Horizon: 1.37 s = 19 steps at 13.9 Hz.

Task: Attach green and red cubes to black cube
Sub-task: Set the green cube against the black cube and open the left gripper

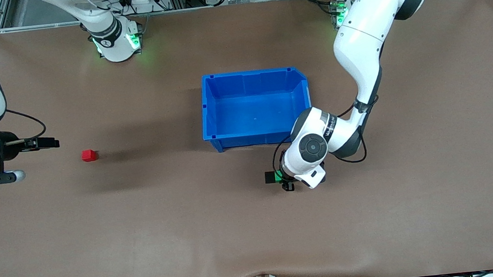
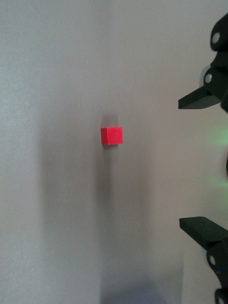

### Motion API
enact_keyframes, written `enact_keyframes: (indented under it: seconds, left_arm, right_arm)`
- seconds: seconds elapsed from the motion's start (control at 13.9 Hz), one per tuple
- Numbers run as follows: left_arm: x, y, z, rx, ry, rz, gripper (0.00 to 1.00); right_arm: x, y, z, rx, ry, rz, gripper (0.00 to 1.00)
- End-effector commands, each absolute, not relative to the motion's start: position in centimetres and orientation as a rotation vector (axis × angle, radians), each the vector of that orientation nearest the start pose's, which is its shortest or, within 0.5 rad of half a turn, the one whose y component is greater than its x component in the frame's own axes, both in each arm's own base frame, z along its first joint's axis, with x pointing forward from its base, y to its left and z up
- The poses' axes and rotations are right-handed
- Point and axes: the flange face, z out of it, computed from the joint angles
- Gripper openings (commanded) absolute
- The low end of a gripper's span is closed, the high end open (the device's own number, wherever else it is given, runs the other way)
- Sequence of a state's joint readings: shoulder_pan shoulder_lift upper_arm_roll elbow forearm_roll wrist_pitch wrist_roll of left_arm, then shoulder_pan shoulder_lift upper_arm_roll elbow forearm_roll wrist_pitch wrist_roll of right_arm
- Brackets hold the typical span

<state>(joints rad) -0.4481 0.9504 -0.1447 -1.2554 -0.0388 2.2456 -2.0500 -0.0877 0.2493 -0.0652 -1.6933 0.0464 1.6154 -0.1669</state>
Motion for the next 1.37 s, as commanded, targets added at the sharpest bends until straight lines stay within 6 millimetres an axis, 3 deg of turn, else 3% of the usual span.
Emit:
enact_keyframes:
  seconds: [0.0, 0.5, 0.65, 0.72, 0.79, 0.87, 0.94, 1.08, 1.3]
  left_arm:
    - [65.3, -40.4, 19.7, -2.294, -2.301, 0.210, 0.00]
    - [66.3, -40.1, 18.8, -2.336, -2.354, 0.172, 0.00]
    - [66.5, -39.9, 18.7, -2.333, -2.356, 0.161, 0.07]
    - [66.5, -39.8, 18.7, -2.331, -2.356, 0.164, 0.20]
    - [66.5, -39.8, 19.0, -2.333, -2.358, 0.160, 0.45]
    - [66.6, -39.8, 19.3, -2.339, -2.355, 0.154, 0.78]
    - [66.5, -39.9, 19.5, -2.346, -2.339, 0.146, 1.00]
    - [66.4, -39.6, 21.0, -2.383, -2.267, 0.137, 1.00]
    - [66.6, -38.8, 26.1, -2.459, -2.158, 0.127, 1.00]
  right_arm:
    - [58.9, -8.3, 42.1, -3.040, 0.004, 0.489, 1.00]
    - [59.3, -8.5, 40.9, -3.044, 0.010, 0.478, 1.00]
    - [59.3, -9.0, 41.0, -3.028, 0.038, 0.479, 1.00]
    - [59.3, -9.3, 41.1, -3.028, 0.045, 0.479, 1.00]
    - [59.4, -9.4, 40.6, -3.024, 0.048, 0.489, 1.00]
    - [59.6, -9.5, 40.5, -3.024, 0.048, 0.489, 1.00]
    - [59.8, -9.4, 40.1, -3.022, 0.046, 0.499, 1.00]
    - [59.7, -9.7, 39.5, -3.017, 0.059, 0.506, 1.00]
    - [59.7, -11.2, 39.0, -3.004, 0.090, 0.505, 1.00]
